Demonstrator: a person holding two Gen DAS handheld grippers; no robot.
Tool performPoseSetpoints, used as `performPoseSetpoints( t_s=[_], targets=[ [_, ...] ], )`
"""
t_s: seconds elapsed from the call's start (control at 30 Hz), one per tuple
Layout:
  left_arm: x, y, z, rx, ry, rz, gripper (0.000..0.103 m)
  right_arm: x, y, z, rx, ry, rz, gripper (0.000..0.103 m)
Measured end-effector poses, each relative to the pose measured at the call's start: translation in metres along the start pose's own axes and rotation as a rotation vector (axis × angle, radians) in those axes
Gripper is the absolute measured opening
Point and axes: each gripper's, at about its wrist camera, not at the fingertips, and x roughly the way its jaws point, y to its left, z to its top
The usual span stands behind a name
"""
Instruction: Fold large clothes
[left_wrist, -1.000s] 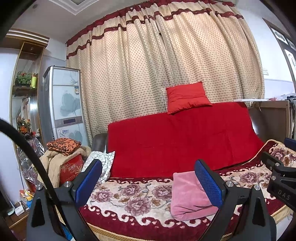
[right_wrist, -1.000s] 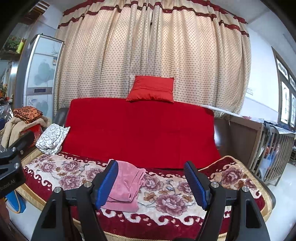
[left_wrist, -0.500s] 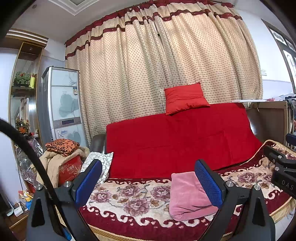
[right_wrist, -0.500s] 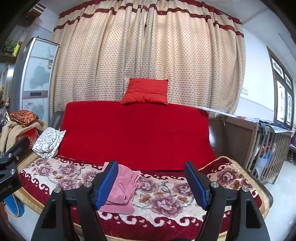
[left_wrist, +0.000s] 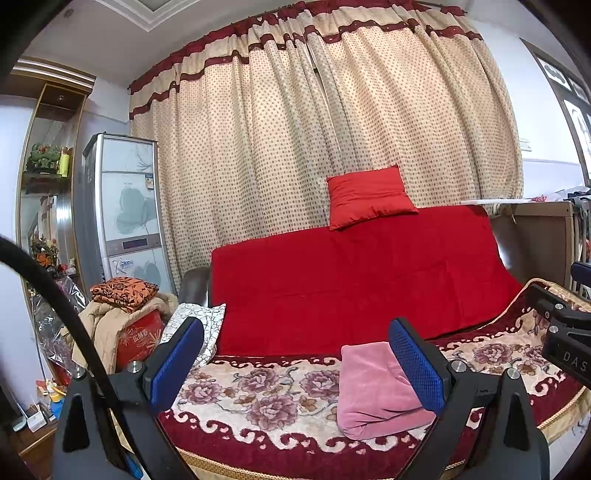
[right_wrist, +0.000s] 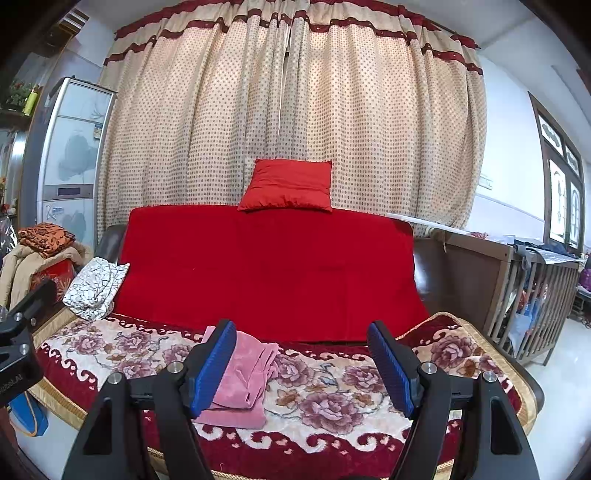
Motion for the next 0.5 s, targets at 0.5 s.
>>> performPoseSetpoints(
  t_s=[0.5],
  targets=[
    [0.0032,-0.0031,-0.0077,0.000,0.022,-0.007,0.100,0.0053,0.0006,-0.0042,0.011,0.021,-0.004,0.077]
  ],
)
